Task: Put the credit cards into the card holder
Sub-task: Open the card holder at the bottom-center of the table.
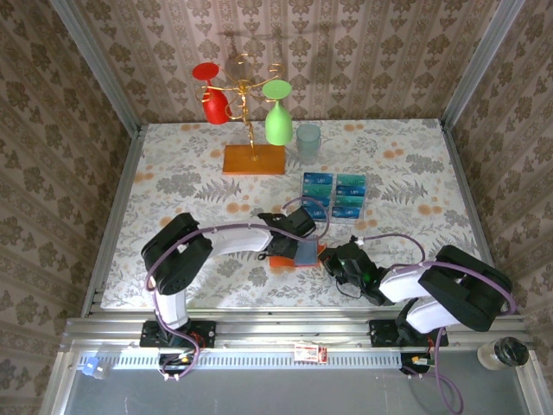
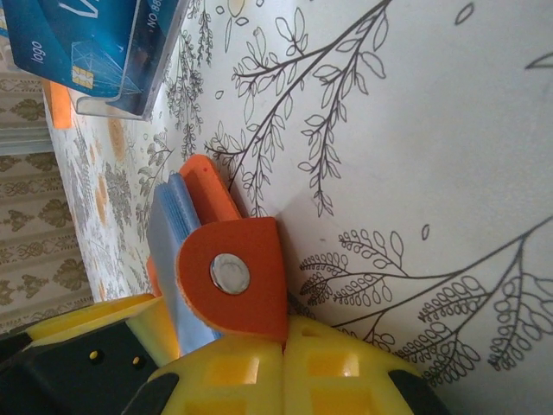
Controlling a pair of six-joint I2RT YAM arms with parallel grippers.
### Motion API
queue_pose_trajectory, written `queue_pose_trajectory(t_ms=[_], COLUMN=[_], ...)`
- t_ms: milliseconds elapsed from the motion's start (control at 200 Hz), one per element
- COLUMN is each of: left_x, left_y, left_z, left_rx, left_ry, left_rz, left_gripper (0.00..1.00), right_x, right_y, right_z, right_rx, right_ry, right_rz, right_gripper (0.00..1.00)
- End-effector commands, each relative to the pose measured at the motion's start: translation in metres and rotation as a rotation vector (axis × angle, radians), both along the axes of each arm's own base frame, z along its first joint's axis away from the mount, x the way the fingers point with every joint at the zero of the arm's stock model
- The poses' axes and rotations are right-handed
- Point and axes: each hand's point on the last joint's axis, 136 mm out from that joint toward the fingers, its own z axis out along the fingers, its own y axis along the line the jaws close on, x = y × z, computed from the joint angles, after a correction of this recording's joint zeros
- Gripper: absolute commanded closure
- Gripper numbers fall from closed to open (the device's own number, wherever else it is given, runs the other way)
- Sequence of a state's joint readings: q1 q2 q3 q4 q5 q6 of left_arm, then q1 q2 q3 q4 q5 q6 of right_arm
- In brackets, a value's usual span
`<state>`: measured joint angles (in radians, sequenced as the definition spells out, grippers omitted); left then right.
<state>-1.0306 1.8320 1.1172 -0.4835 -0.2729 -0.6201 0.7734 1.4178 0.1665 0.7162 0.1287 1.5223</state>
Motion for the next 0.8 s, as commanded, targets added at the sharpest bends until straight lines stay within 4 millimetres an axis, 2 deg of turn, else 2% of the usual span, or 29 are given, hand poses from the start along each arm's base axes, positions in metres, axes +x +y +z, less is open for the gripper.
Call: queue_pose_trajectory(t_ms=[0, 410, 640, 780, 795], left_x=[-0.004, -0.006, -0.009, -0.012, -0.012], left_y=[-0.008, -0.024, -0.019, -0.015, -0.014], left_z=[0.013, 0.020, 0.006, -0.003, -0.003], left_rx=[-0.104, -0.221, -0.105, -0.030, -0.024], left_ry=[-0.023, -0.042, -0.046, -0.049, -0.049], left_rz=[0.038, 0.051, 0.005, -0.024, -0.027], left_gripper=[0.63, 0.53, 0.54, 0.55, 0.55], right_x=[0.003, 0.002, 0.002, 0.003, 0.003], right_y=[0.001, 0.002, 0.004, 0.011, 0.010], right_z=[-0.001, -0.005, -0.003, 0.005, 0.007], right_rx=[-0.021, -0.025, -0.022, -0.021, -0.022], right_ry=[-0.004, 0.005, -0.002, -0.029, -0.034], right_rz=[-0.020, -0.015, -0.003, 0.037, 0.039], right_gripper=[1.00, 1.00, 1.00, 1.00, 0.96])
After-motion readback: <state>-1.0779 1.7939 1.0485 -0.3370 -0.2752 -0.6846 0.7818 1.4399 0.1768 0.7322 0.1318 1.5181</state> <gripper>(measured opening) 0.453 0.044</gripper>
